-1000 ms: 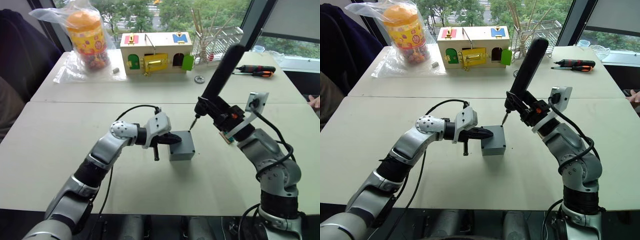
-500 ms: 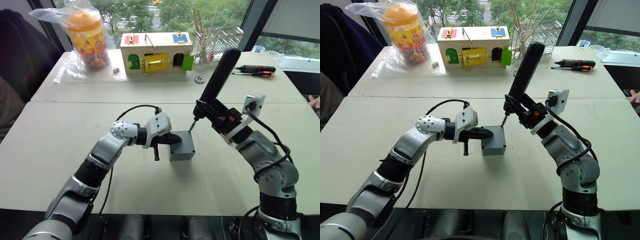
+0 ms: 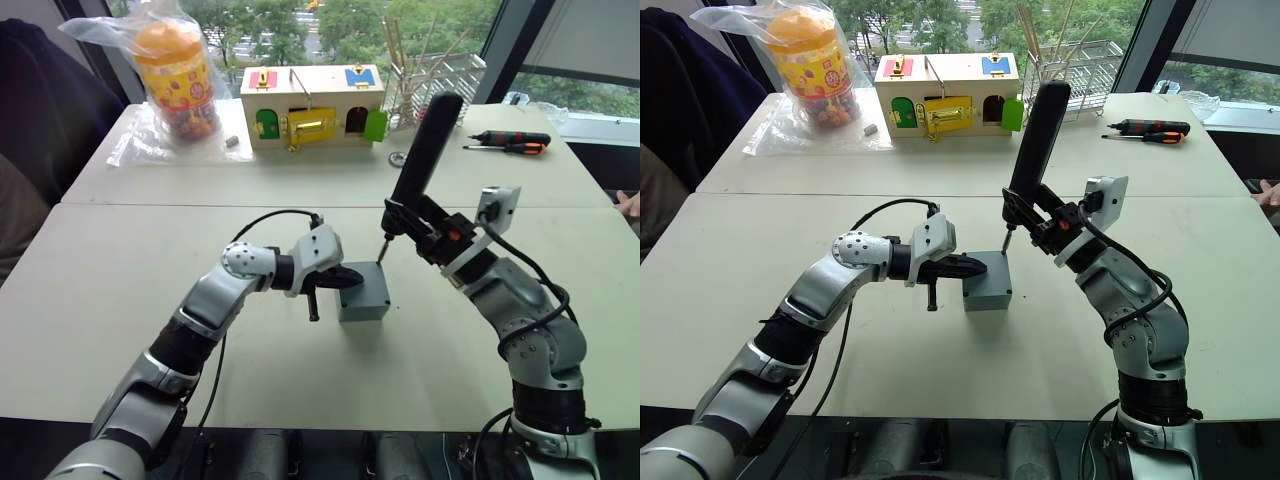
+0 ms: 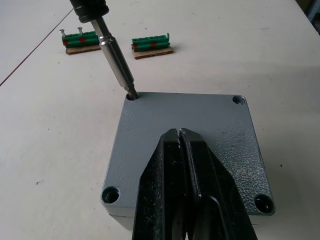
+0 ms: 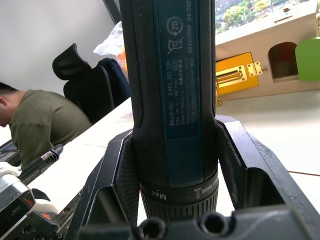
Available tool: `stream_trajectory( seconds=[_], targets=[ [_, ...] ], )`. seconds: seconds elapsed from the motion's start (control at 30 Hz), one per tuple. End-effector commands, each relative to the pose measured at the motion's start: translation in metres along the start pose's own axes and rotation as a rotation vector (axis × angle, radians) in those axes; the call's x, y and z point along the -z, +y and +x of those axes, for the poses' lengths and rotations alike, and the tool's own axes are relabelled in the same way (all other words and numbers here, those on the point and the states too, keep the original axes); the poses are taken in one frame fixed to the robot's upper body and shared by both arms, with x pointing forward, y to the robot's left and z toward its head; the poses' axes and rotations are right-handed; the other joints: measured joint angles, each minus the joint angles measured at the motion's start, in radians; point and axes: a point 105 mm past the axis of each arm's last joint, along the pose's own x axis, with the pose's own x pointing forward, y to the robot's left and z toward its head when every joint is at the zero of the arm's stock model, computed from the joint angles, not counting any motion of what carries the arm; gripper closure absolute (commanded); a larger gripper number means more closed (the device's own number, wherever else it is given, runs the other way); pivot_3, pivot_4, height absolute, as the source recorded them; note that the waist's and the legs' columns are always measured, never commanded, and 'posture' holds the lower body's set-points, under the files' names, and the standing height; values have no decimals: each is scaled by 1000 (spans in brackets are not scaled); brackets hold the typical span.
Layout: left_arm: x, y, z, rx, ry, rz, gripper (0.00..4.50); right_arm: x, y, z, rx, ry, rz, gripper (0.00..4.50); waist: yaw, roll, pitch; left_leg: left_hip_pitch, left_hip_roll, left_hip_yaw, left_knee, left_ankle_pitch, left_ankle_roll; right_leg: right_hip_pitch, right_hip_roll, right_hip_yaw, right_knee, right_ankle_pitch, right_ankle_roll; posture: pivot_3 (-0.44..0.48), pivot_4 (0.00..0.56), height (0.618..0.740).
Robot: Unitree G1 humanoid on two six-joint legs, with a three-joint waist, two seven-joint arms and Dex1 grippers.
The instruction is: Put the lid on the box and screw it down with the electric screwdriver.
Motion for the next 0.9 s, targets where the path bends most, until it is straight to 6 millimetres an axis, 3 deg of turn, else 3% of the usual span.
stream_trajectory(
  seconds=[0.03,0.27,0.67,0.9],
  targets=[
    [9,-3,1,6,30,-24,4500,-18,1,3,1,-75,-20,2723,0,0,0,0,0,0,0,0,0,0,0,0,0,0,0,0,150,705],
    [9,-3,1,9,30,-21,4500,-15,0,2,-1,-55,-31,2723,0,0,0,0,0,0,0,0,0,0,0,0,0,0,0,0,150,705],
    [10,-5,2,13,30,-20,4500,9,8,-4,-48,51,-109,2723,0,-1,-1,1,0,0,0,0,0,1,0,0,0,0,0,0,150,705],
    [16,-8,2,23,48,-30,4500,38,19,-10,-94,146,-115,2723,0,-3,-6,2,0,0,0,0,0,2,0,0,0,0,0,0,150,705]
  ],
)
